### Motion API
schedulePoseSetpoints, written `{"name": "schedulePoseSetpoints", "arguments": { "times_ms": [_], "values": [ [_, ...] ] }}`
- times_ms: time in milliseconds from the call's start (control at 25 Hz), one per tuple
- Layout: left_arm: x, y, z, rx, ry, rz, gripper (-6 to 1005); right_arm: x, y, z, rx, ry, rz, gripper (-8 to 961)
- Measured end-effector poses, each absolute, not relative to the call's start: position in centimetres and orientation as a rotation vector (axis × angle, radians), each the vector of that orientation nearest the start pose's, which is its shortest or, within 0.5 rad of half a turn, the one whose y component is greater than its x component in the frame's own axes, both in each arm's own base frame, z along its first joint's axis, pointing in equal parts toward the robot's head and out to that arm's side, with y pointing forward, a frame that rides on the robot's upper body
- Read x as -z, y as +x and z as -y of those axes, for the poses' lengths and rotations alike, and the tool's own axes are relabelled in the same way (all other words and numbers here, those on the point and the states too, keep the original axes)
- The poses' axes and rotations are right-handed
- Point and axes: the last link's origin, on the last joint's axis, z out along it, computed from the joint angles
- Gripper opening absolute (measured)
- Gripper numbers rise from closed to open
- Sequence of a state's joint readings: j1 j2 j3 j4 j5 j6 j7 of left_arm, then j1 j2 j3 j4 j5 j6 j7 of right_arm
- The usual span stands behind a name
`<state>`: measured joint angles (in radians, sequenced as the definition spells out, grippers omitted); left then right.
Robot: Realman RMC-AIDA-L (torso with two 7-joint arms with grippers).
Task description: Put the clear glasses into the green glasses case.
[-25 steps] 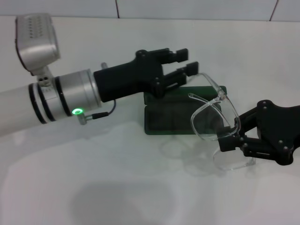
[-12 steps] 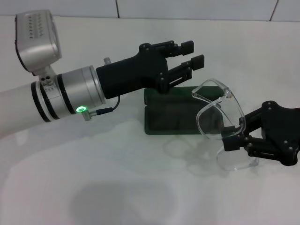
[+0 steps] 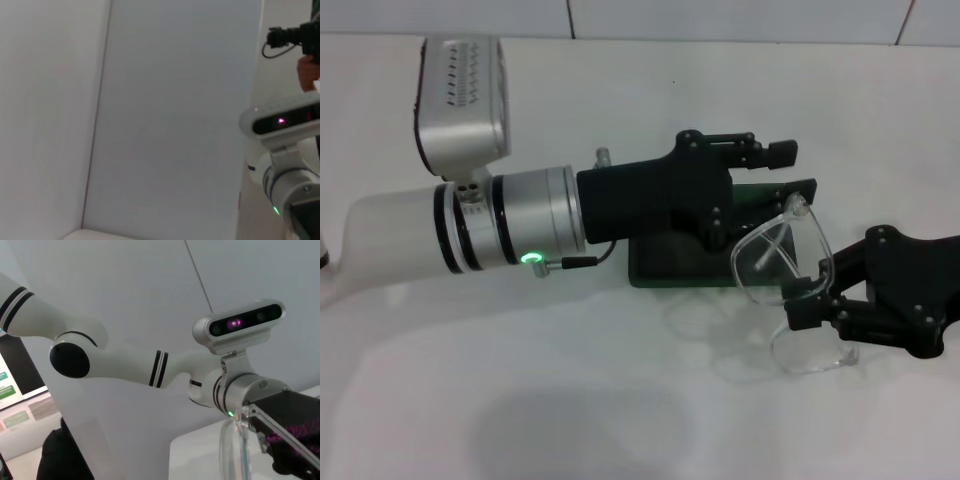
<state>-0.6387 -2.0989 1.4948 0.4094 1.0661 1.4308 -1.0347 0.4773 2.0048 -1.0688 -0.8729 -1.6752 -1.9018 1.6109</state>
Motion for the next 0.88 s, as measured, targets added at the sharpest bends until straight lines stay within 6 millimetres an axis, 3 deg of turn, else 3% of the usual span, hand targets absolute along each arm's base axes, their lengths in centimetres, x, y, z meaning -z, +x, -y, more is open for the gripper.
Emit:
{"name": "schedulePoseSetpoints", "arguments": {
  "times_ms": [480,880],
  "values": [
    [8.0,-16.8,-32.0,1.162,-2.806,0.276,427,-2.6,21.3,-28.1,-0.941,-3.096,-0.19,117],
    [8.4,-16.7,-31.6,1.115,-2.888,0.242,427,-2.5,22.3,-27.5,-0.959,-3.044,-0.078,117]
  ]
}}
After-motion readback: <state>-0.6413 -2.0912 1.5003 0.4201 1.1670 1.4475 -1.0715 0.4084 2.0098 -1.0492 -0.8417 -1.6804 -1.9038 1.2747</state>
